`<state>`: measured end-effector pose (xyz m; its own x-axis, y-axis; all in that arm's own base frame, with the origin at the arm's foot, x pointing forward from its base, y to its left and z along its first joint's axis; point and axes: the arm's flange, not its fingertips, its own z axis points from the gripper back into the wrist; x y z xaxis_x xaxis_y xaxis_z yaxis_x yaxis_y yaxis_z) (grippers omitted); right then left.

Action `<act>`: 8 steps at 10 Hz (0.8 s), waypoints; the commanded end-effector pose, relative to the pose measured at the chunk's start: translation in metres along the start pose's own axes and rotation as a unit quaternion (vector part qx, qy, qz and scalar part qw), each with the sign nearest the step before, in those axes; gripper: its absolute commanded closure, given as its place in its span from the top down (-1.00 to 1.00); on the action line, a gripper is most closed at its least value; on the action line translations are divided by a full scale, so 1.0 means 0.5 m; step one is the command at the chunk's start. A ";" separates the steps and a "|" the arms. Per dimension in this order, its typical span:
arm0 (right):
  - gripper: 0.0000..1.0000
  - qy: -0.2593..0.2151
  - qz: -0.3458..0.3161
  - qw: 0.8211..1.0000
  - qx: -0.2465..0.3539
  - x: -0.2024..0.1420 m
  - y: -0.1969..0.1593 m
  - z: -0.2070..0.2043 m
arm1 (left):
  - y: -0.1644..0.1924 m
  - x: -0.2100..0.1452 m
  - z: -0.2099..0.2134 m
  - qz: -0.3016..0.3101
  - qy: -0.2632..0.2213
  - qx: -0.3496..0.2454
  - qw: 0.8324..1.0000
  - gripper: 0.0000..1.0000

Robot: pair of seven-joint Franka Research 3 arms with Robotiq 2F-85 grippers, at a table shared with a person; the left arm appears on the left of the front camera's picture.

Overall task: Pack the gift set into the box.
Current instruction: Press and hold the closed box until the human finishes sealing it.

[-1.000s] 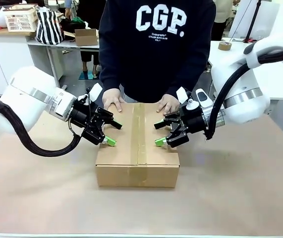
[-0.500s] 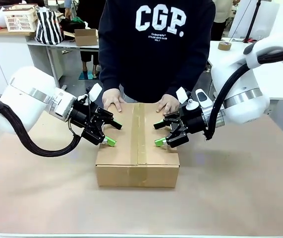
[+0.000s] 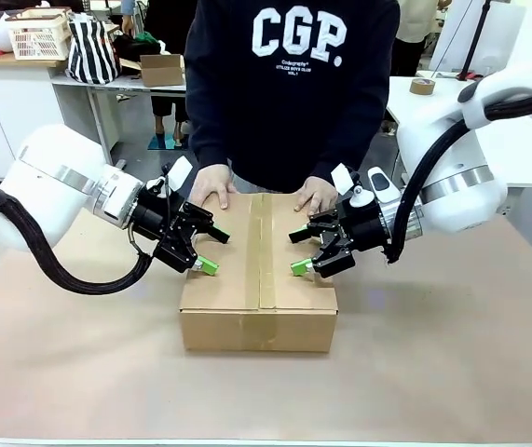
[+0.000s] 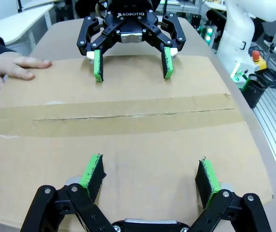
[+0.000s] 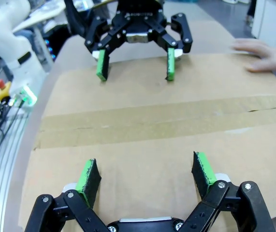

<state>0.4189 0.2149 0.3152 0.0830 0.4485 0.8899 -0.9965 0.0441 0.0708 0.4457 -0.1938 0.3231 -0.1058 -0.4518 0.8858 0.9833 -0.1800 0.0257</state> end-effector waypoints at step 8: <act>1.00 -0.005 -0.008 1.000 0.000 -0.006 0.003 0.000 | -0.001 -0.003 0.000 0.005 -0.003 -0.006 1.000 1.00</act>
<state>0.4188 0.2149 0.3153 0.0831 0.4472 0.8906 -0.9965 0.0430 0.0714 0.4456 -0.1938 0.3232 -0.1056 -0.4513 0.8861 0.9833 -0.1803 0.0254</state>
